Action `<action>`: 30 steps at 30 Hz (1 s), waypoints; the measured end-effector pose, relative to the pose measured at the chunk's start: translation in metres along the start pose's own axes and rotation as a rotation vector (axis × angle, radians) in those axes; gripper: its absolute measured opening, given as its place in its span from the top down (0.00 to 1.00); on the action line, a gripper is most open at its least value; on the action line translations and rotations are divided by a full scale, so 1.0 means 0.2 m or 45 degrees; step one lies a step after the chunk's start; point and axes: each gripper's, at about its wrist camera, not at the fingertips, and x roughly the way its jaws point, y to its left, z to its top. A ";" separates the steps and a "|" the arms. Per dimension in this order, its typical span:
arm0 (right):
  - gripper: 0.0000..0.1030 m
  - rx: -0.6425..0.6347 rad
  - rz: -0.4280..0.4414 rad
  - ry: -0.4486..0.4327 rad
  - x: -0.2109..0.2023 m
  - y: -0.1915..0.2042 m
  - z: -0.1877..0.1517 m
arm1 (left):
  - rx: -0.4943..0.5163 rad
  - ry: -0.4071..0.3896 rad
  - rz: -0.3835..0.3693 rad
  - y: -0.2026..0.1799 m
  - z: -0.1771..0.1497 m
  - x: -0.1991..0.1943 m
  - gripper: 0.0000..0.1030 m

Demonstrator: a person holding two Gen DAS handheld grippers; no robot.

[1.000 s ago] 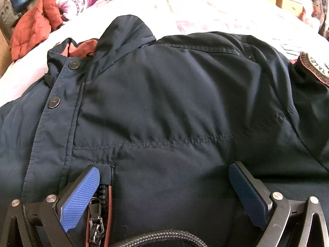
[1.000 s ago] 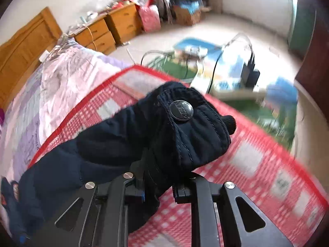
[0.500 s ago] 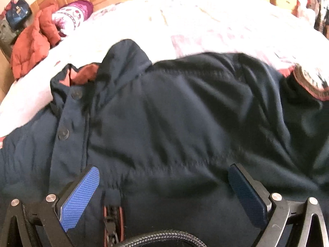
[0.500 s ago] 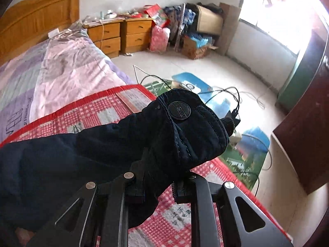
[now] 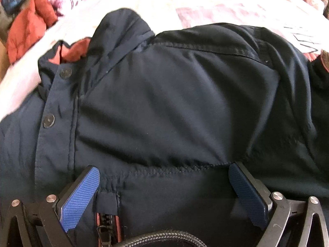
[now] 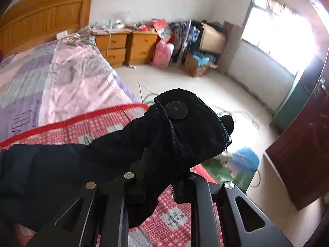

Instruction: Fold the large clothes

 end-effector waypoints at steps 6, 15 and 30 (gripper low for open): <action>0.83 -0.085 0.013 -0.106 -0.21 0.12 0.10 | 0.019 0.000 -0.074 0.08 0.00 -0.11 0.00; 0.83 -0.230 0.155 -0.317 -0.61 0.53 0.18 | -0.048 -0.075 -0.099 0.48 -0.19 -0.34 0.00; 0.83 -0.640 0.696 -0.476 -1.35 1.97 -0.19 | -0.235 -0.066 0.049 1.40 -0.60 -0.46 0.00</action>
